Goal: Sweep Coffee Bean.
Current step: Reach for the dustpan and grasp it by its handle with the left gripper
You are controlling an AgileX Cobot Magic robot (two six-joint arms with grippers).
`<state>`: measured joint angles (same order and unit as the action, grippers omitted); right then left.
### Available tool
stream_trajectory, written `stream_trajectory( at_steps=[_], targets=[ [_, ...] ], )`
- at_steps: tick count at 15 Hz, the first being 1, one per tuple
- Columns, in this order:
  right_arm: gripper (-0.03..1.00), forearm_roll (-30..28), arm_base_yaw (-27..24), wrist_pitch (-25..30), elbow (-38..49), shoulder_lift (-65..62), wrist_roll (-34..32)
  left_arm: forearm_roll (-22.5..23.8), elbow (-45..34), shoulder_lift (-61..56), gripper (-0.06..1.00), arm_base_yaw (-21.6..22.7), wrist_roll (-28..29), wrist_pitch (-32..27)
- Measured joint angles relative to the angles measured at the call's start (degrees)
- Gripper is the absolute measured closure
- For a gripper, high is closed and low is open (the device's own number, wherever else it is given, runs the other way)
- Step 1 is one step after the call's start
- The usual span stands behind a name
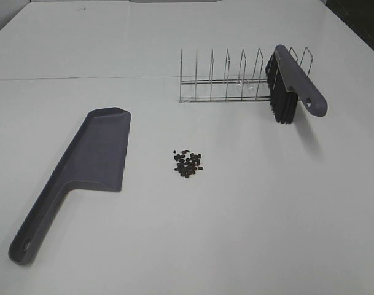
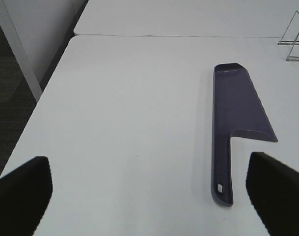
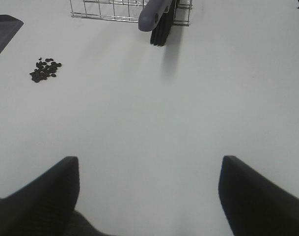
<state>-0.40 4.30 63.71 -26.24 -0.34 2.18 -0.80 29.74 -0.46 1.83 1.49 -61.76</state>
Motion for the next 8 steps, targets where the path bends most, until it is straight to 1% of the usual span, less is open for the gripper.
stream_trajectory(
  at_steps=[8],
  targets=[
    [0.31, 0.0, 0.0, 0.0, 0.0, 0.0, 0.0, 0.0, 0.0, 0.0, -0.05, 0.0, -0.2, 0.0]
  ],
)
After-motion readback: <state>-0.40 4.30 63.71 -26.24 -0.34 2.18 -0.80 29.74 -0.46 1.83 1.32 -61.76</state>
